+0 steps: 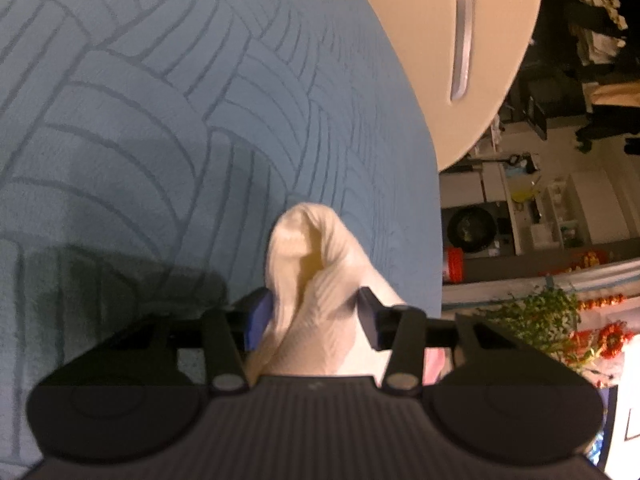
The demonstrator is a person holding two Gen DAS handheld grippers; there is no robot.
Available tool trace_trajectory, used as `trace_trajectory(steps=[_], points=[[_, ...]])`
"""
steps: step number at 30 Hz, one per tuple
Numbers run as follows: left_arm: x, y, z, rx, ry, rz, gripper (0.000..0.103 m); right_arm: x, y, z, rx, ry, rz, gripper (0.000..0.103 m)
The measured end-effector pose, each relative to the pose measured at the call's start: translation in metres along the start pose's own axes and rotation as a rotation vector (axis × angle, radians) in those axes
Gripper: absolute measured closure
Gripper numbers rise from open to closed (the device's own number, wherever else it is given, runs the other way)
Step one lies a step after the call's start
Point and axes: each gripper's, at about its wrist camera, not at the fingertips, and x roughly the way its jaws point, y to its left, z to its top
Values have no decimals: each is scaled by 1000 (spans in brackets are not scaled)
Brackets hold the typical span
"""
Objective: Fold clothes
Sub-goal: 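Grasp the white garment end with the left gripper and lift it, then grasp the white bundle with the right gripper beside the left gripper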
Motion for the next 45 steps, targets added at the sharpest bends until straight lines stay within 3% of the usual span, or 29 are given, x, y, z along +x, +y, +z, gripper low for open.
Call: trace_trajectory(steps=[2, 4, 5, 8, 9, 13, 15, 16, 20, 24, 27, 30, 31, 33, 35, 37, 39, 45], points=[[-6, -1, 3, -3, -14, 5, 37, 23, -21, 19, 104, 41, -43, 11], [-12, -2, 6, 2, -35, 14, 32, 45, -28, 27, 125, 93, -46, 14], [-15, -2, 7, 4, -42, 17, 28, 63, -30, 33, 130, 135, -32, 29], [-23, 0, 9, -2, -47, 15, 24, 111, -29, 40, 140, 249, 35, 47], [-24, 0, 10, -3, -39, 12, 24, 132, -24, 40, 148, 312, 59, 49], [-24, -2, 10, 37, -14, 16, 16, 162, -6, 29, 108, 424, 85, 49], [-22, -6, 10, 58, -1, 12, 12, 167, 0, 25, 97, 413, 71, 54], [-21, -7, 10, 60, 4, 9, 9, 168, 0, 24, 98, 414, 76, 83], [-16, -9, 12, 48, 27, -20, 0, 166, -11, 21, 175, 394, 73, 88], [-9, -5, 20, -5, 33, -59, 0, 153, -30, 20, 289, 319, 63, 88], [-5, 1, 23, -51, 56, -138, 0, 150, -37, 15, 332, 290, 87, 88], [1, 2, 24, -64, 87, -182, 7, 150, -37, 7, 342, 286, 99, 88], [3, 2, 24, -61, 94, -185, 14, 149, -36, 5, 345, 287, 101, 88], [7, 2, 23, -39, 111, -173, 31, 151, -36, 1, 354, 289, 109, 88], [10, 1, 20, -9, 125, -154, 62, 151, -35, 3, 355, 290, 110, 87], [12, -1, 19, 28, 124, -113, 80, 150, -35, 7, 350, 291, 108, 85], [14, 1, 19, 31, 121, -72, 81, 150, -35, 7, 326, 291, 97, 79], [8, 10, 18, 14, 106, -30, 83, 110, -26, 11, 162, 220, 34, 34]])
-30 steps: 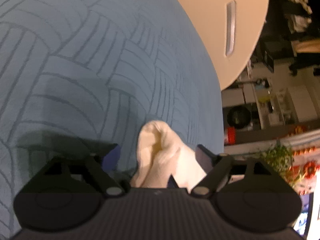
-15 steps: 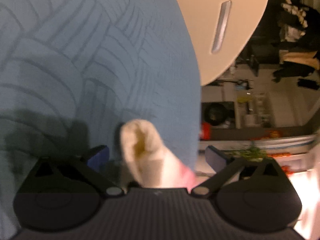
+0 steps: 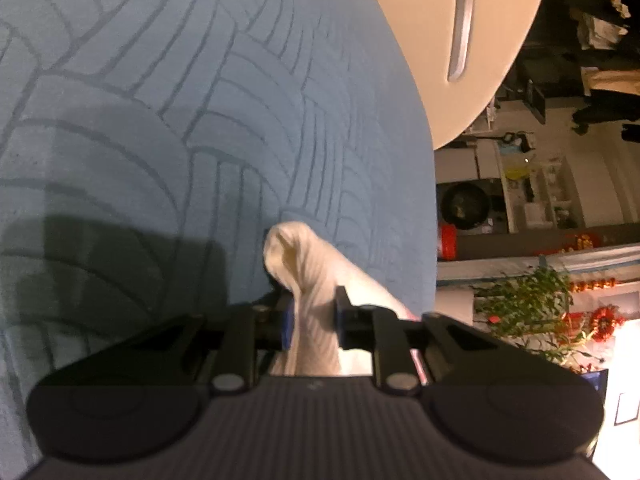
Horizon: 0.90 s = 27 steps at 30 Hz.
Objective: Fold clothes
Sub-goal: 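Grasp the white bundle with the right gripper beside the left gripper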
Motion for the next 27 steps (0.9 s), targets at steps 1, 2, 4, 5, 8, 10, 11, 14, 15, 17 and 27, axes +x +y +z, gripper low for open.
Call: trace_trajectory(steps=[1, 2, 4, 5, 8, 10, 11, 14, 15, 17, 27], points=[[-1, 1, -1, -1, -1, 2, 83, -9, 3, -4, -26, -13, 2, 26], [-2, 1, -1, -2, -1, 4, 83, -25, 11, -15, -69, -21, 16, 25], [-4, 2, -3, 0, -3, 7, 83, -47, 28, -34, -136, -10, 54, 25], [-5, 2, -4, 1, -4, 9, 83, -52, 35, -41, -161, -6, 61, 25], [-6, 2, -6, 6, -9, 14, 83, -59, 69, -69, -333, -26, 50, 24], [-7, 3, -7, 8, -10, 16, 83, -56, 77, -70, -414, -78, -2, 24], [-9, 4, -7, 8, -9, 18, 83, -51, 77, -69, -433, -77, -33, 24], [-13, 8, -7, 2, -6, 21, 83, -36, 67, -62, -386, -28, -77, 24], [-13, 8, -7, 3, -5, 21, 83, -33, 64, -60, -378, -15, -72, 24], [-16, 8, -7, 14, -5, 27, 83, -30, 61, -58, -392, 4, -49, 41], [-22, -1, -14, 79, -28, 54, 83, -17, 43, -51, -343, 94, -3, 82]])
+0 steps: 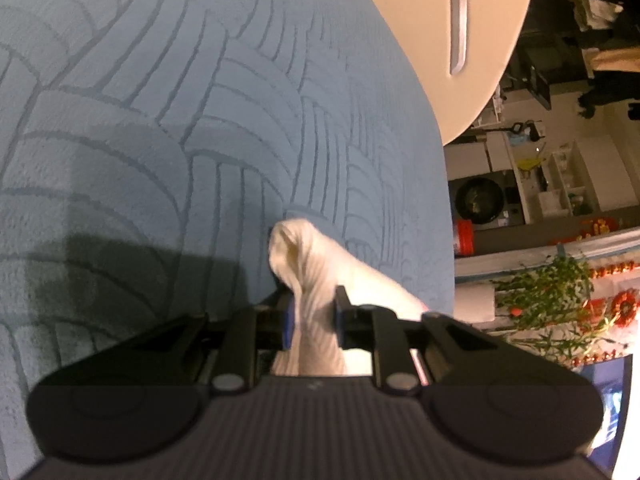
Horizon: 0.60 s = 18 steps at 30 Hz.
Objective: Fold clothes
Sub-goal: 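Grasp the white bundle with the right gripper beside the left gripper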
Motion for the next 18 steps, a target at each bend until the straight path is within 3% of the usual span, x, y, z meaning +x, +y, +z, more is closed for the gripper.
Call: trace_trajectory(steps=[3, 7, 12, 16, 18], points=[[-3, -4, -2, 23, -17, 11, 84, -3, 0, 3, 11, -5, 13, 85], [-11, -12, -6, 91, -41, 33, 84, -14, -14, 6, 121, -26, 45, 86], [-25, -43, -10, 123, -75, 3, 84, -30, -46, -3, 373, -80, 73, 86], [-29, -87, -18, 187, -89, 22, 84, -48, -84, -22, 606, -162, 73, 86], [-22, -129, -25, 260, -83, 43, 84, -55, -102, -35, 716, -190, 62, 86]])
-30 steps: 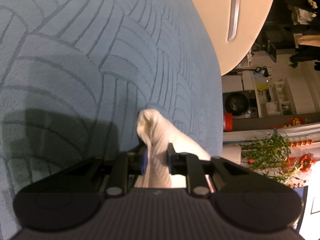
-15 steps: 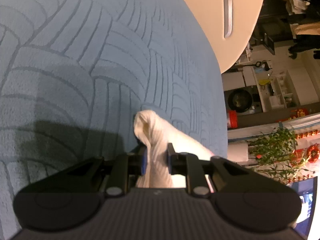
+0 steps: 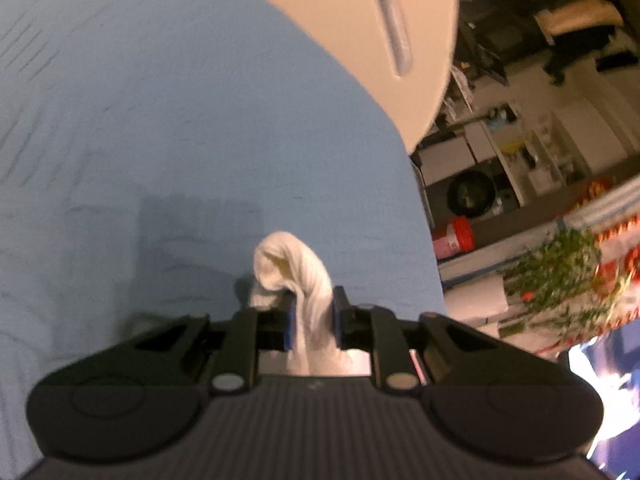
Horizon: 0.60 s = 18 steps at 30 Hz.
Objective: Fold clothes
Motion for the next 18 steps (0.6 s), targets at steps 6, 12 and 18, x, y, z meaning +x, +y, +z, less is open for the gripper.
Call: trace_trajectory(steps=[6, 12, 18], points=[[38, -103, -4, 174, 38, 65, 84, -26, -83, 0, 331, -118, -74, 86], [118, -160, -39, 273, 142, 173, 82, -23, -154, -34, 593, -72, -204, 86], [151, -169, -72, 299, 146, 234, 68, -4, -196, -80, 830, 88, -304, 84]])
